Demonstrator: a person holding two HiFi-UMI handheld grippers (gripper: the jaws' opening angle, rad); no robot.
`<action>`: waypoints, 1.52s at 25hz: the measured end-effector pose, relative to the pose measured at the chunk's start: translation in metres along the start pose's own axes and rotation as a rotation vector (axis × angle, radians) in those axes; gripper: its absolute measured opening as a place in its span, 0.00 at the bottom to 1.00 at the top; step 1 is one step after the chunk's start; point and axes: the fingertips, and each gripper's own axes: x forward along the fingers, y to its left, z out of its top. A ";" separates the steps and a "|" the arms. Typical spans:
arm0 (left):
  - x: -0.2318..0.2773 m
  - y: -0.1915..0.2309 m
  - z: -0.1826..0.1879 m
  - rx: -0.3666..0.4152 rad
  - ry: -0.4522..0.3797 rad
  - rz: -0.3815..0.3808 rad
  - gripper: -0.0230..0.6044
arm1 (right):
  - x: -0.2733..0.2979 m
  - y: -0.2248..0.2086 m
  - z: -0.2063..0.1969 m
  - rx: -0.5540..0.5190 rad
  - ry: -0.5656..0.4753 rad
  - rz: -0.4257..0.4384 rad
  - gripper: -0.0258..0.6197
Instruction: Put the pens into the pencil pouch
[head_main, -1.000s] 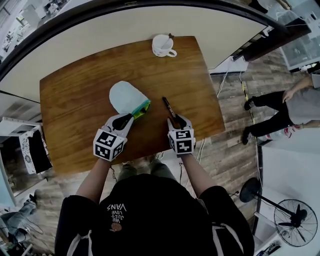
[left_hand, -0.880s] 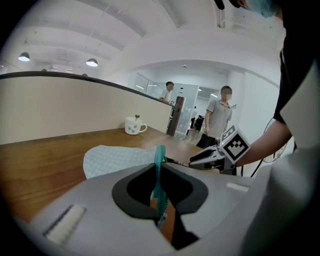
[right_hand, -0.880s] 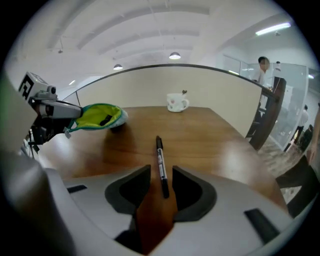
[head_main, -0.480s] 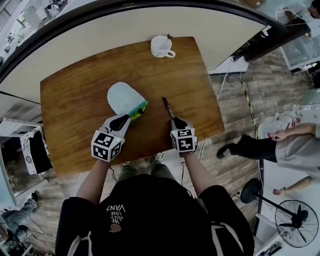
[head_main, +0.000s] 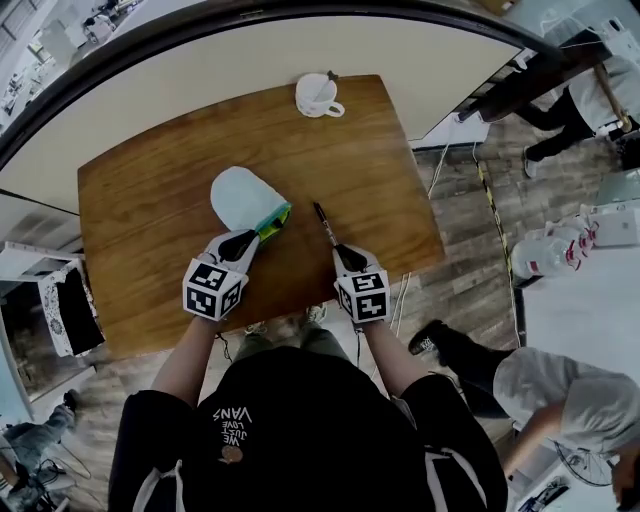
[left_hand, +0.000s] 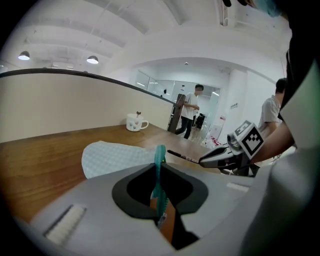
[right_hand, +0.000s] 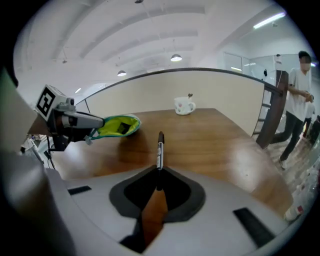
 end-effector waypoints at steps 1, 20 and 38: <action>0.001 0.000 0.000 0.000 0.000 -0.004 0.10 | -0.005 0.007 0.002 0.006 -0.011 0.012 0.11; -0.014 -0.017 -0.002 0.039 -0.024 -0.090 0.10 | -0.025 0.118 0.021 -0.116 -0.026 0.163 0.11; -0.037 -0.036 -0.006 -0.005 -0.087 -0.164 0.10 | 0.027 0.152 0.065 -0.114 -0.047 0.245 0.11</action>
